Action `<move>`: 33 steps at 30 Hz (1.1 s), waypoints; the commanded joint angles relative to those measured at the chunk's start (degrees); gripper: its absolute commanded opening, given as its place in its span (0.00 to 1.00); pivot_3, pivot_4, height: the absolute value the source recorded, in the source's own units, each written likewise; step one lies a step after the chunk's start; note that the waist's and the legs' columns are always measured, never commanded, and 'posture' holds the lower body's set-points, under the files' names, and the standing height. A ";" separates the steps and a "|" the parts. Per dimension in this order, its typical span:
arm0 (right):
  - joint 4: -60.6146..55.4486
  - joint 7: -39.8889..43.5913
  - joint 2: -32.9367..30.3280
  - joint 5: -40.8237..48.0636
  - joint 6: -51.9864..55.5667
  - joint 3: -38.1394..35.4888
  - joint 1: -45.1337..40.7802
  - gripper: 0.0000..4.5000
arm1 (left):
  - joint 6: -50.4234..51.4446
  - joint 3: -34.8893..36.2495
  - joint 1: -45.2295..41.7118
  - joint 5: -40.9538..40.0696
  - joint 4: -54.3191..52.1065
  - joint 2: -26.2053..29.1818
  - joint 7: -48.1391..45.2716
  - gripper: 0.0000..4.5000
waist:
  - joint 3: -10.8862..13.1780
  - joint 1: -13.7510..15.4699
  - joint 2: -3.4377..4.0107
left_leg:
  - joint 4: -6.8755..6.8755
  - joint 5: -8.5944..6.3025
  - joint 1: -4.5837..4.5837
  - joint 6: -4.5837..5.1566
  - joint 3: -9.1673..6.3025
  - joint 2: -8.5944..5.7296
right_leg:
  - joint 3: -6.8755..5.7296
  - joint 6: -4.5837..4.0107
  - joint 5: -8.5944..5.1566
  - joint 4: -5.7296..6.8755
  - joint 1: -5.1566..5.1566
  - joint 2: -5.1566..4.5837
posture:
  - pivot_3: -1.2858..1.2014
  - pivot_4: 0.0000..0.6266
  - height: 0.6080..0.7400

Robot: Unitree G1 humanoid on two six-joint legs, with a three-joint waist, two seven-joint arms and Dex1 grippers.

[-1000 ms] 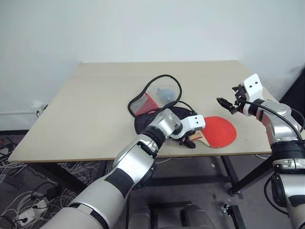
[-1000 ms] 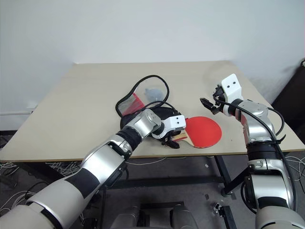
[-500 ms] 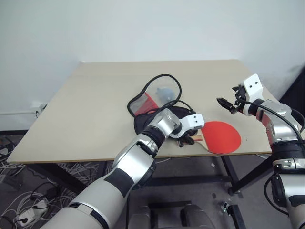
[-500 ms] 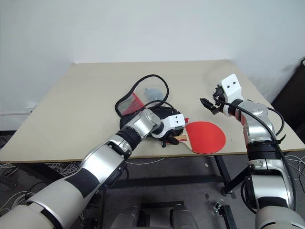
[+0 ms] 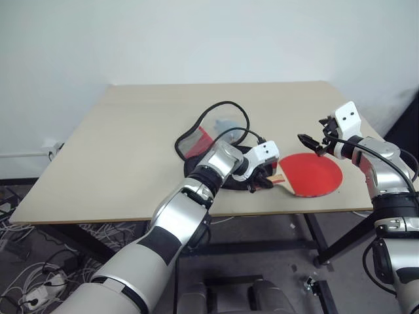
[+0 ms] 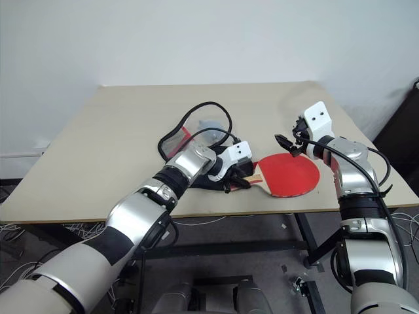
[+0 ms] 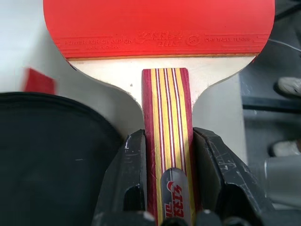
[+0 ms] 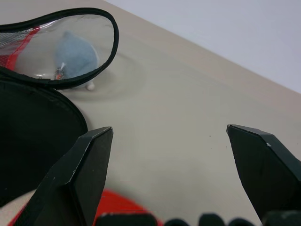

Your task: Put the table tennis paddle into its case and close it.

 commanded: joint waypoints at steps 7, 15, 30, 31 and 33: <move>-0.07 -2.09 -0.93 1.11 -1.46 -3.58 -3.12 0.94 | -3.06 0.43 -3.77 -0.20 -2.17 6.38 -4.25 0.23 | 0.00 -0.03 0.00 | -0.04 0.00 0.01 0.00 0.00 0.00 | 0.00 0.00 0.00 0.01 -0.02 0.01 | 0.52 0.00 1.00; -5.43 1.76 -1.61 6.79 1.82 -7.45 -2.77 0.94 | -6.92 -0.74 -2.98 1.66 -0.40 12.46 -7.32 0.23 | 0.00 0.00 0.00 | -0.05 0.00 -0.01 0.01 -0.01 -0.01 | 0.01 0.00 0.00 -0.01 -0.02 0.00 | 0.52 0.00 1.00; -16.30 4.86 -3.59 12.07 9.21 -9.84 5.12 0.94 | -16.72 -0.57 -1.50 2.60 5.12 20.42 -8.85 0.23 | 0.01 0.03 -0.01 | -0.01 0.01 -0.06 0.01 -0.01 0.00 | 0.00 0.00 0.00 0.00 -0.04 0.00 | 0.52 0.00 1.00; -16.58 4.77 -3.63 12.10 9.40 -9.85 5.35 0.94 | -17.08 -0.93 -1.31 3.15 5.43 20.72 -8.26 0.23 | 0.01 0.04 -0.01 | -0.01 0.01 -0.06 0.01 0.00 0.00 | 0.00 0.00 0.00 0.00 -0.04 0.00 | 0.52 0.00 1.00; -16.94 4.65 -3.69 12.10 9.67 -9.81 5.68 0.94 | -17.70 -1.54 -0.90 4.24 5.99 21.20 -6.91 0.23 | 0.01 0.05 -0.01 | -0.01 0.01 -0.06 0.01 -0.01 0.00 | 0.00 0.00 0.00 0.00 -0.04 0.00 | 0.52 0.00 1.00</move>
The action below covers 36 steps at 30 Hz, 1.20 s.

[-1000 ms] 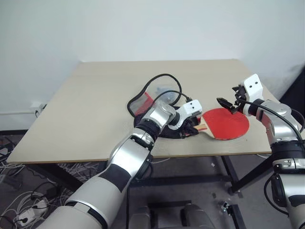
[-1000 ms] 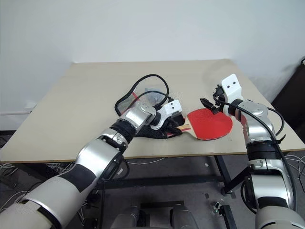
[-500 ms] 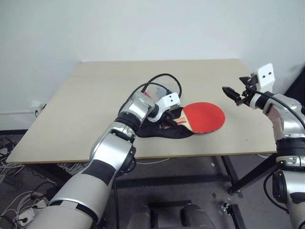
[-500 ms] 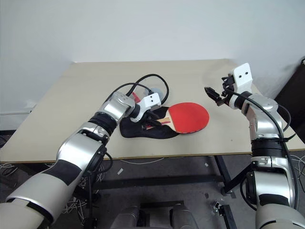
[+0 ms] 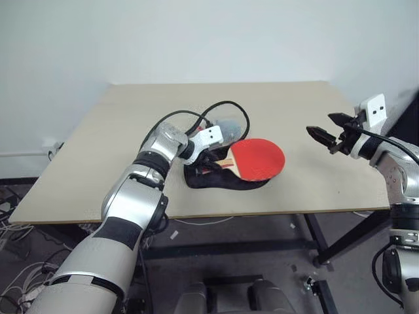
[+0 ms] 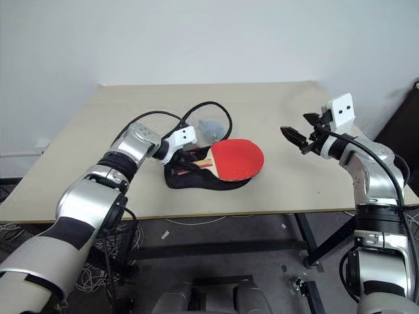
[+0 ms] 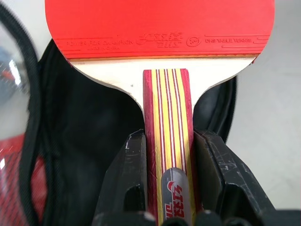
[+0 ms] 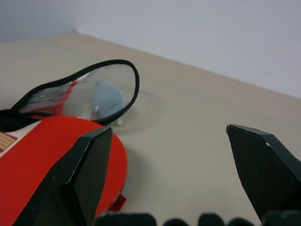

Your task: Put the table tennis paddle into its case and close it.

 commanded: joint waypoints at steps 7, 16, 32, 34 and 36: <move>-2.84 -0.56 -1.37 0.58 0.35 -1.18 -0.62 0.94 | -3.39 -0.75 0.20 3.74 0.65 2.05 4.02 0.23 | 0.00 0.04 -0.01 | 0.00 0.00 0.00 0.00 0.00 0.00 | -0.01 0.00 0.00 0.00 0.00 0.00 | 0.52 0.00 1.00; -2.02 -0.88 -1.06 -0.20 0.08 -0.30 -0.60 0.94 | -3.56 -0.66 0.63 5.54 1.43 2.75 5.27 0.23 | 0.00 0.03 -0.01 | 0.01 0.00 -0.02 0.00 -0.01 0.00 | -0.02 0.00 0.00 0.00 0.00 0.00 | 0.52 0.00 1.00; -1.63 -1.15 -1.12 -0.52 0.05 0.27 -0.59 0.94 | -4.53 0.04 0.06 5.37 1.49 1.53 8.49 0.23 | 0.00 0.04 -0.01 | 0.05 0.00 -0.03 0.00 -0.01 0.00 | -0.02 0.01 0.01 0.01 0.01 0.00 | 0.52 0.00 1.00; -1.60 -1.15 -1.10 -0.54 0.04 0.34 -0.66 0.94 | -4.63 0.02 -0.04 5.41 1.54 1.41 8.69 0.23 | 0.00 0.04 -0.01 | 0.05 0.00 -0.03 0.01 -0.01 0.00 | -0.02 0.01 0.01 0.01 0.01 0.00 | 0.52 0.00 1.00; -1.72 -1.16 -1.08 -0.53 0.06 0.39 -0.65 0.94 | -4.59 0.11 -0.12 5.28 1.56 1.23 8.65 0.23 | 0.00 0.05 -0.01 | 0.05 0.00 -0.03 0.01 -0.01 0.00 | -0.02 0.01 0.01 0.01 0.01 0.00 | 0.52 0.00 1.00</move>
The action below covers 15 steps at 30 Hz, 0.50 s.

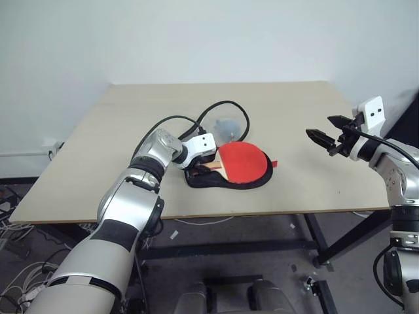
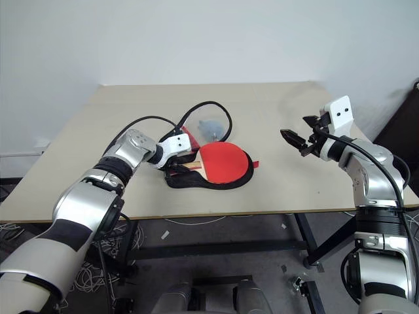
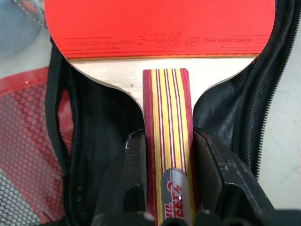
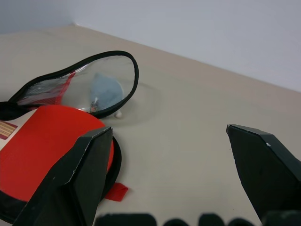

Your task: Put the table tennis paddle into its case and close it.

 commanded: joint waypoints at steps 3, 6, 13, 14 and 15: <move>-1.37 -0.32 -0.86 -0.35 -0.45 -0.29 -1.02 0.94 | -0.81 1.46 -1.71 -0.82 -0.61 -0.17 0.26 0.42 | 0.00 0.00 0.00 | 0.00 0.00 0.00 0.00 0.00 0.00 | 0.00 0.00 0.00 0.00 0.00 0.00 | 0.52 0.00 1.00; -1.46 -0.35 -0.87 -0.30 -0.41 -0.29 -0.92 0.94 | -0.97 1.63 -1.64 -0.68 -0.66 -0.31 0.34 0.62 | 0.00 0.00 0.00 | 0.01 0.00 0.00 0.00 0.00 0.00 | 0.00 0.00 0.00 0.00 0.01 0.00 | 0.52 0.00 1.00; -1.35 -0.38 -0.64 -0.38 -0.42 -0.01 -1.06 0.94 | -0.35 3.78 -1.77 -2.35 -0.83 -0.68 1.58 0.78 | 0.00 0.00 0.00 | 0.02 0.00 0.00 0.00 0.00 0.00 | -0.01 0.00 0.00 0.00 0.01 0.00 | 0.52 0.00 1.00; -1.36 -0.40 -0.54 -0.42 -0.44 0.12 -1.08 0.94 | -0.18 4.58 -1.93 -2.91 -0.88 -0.81 2.28 0.78 | 0.00 0.00 0.00 | 0.02 0.00 0.00 0.00 -0.01 0.00 | -0.01 0.00 0.00 0.00 0.01 0.00 | 0.52 0.00 1.00; -1.35 -0.44 -0.46 -0.45 -0.46 0.22 -1.10 0.94 | 0.13 5.43 -2.13 -3.48 -0.91 -0.97 2.90 0.78 | 0.00 0.00 0.00 | 0.02 0.00 0.00 0.00 -0.01 0.00 | -0.01 0.00 0.00 0.00 0.01 0.00 | 0.52 0.00 1.00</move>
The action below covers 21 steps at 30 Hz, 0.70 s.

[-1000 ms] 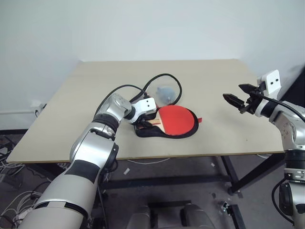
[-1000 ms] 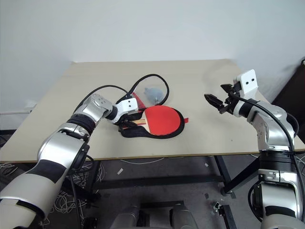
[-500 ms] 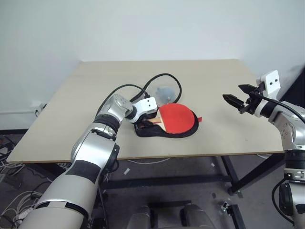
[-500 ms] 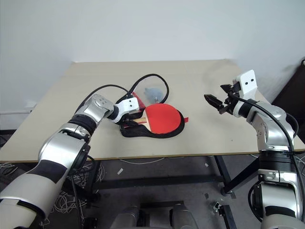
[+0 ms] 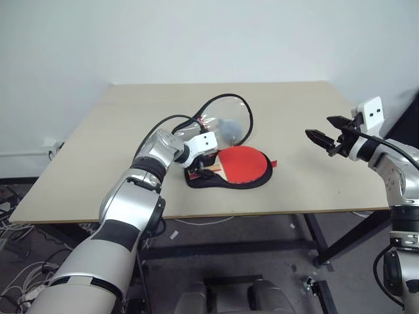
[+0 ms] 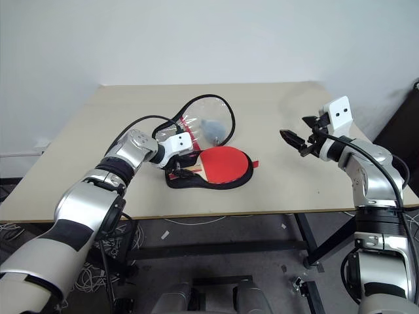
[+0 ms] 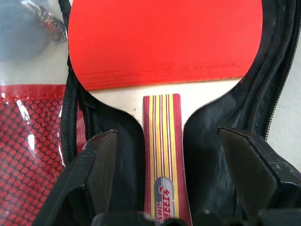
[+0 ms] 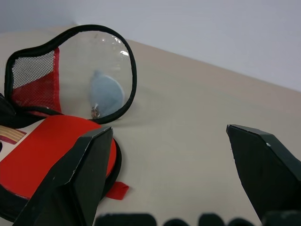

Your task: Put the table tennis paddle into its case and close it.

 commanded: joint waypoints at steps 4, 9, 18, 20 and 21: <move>-1.25 -0.51 -0.35 -0.33 -0.50 0.21 -1.17 0.94 | 0.20 4.73 -2.61 -3.90 -1.23 -0.45 3.26 0.78 | 0.00 -0.01 0.00 | 0.01 0.00 0.00 0.00 0.01 0.00 | 0.00 0.00 0.00 0.00 0.00 0.00 | 0.52 0.00 1.00; -1.59 -0.77 0.85 -0.28 -0.34 1.29 -1.06 0.94 | 0.52 10.42 -4.35 -7.72 -1.62 -0.42 13.11 0.78 | 0.01 0.00 -0.02 | 0.01 0.00 0.00 0.00 -0.01 0.00 | -0.01 0.01 0.01 0.00 0.01 0.00 | 0.52 0.00 1.00; -1.44 -2.51 3.07 -0.51 -0.16 2.63 -0.94 0.94 | 1.57 13.02 -4.39 -7.09 -0.79 1.23 32.19 0.78 | 0.00 0.14 -0.03 | 0.01 0.00 0.02 0.00 -0.01 0.00 | -0.01 0.04 0.02 0.02 0.02 0.00 | 0.52 0.00 1.00; -1.52 -3.07 3.73 -0.50 -0.09 3.02 -0.60 0.94 | 3.01 12.92 -3.77 -6.86 -0.46 1.52 35.46 0.78 | -0.01 0.21 -0.04 | 0.01 0.00 0.02 0.00 0.00 0.00 | -0.01 0.04 0.02 0.02 0.02 0.00 | 0.52 0.00 1.00; -1.66 -3.46 4.16 -0.53 0.03 3.22 -0.39 0.94 | 4.19 12.97 -3.38 -6.91 -0.25 1.55 36.76 0.78 | -0.01 0.21 -0.04 | 0.01 0.00 0.02 0.00 0.00 0.00 | -0.01 0.04 0.02 0.02 0.03 0.00 | 0.52 0.00 1.00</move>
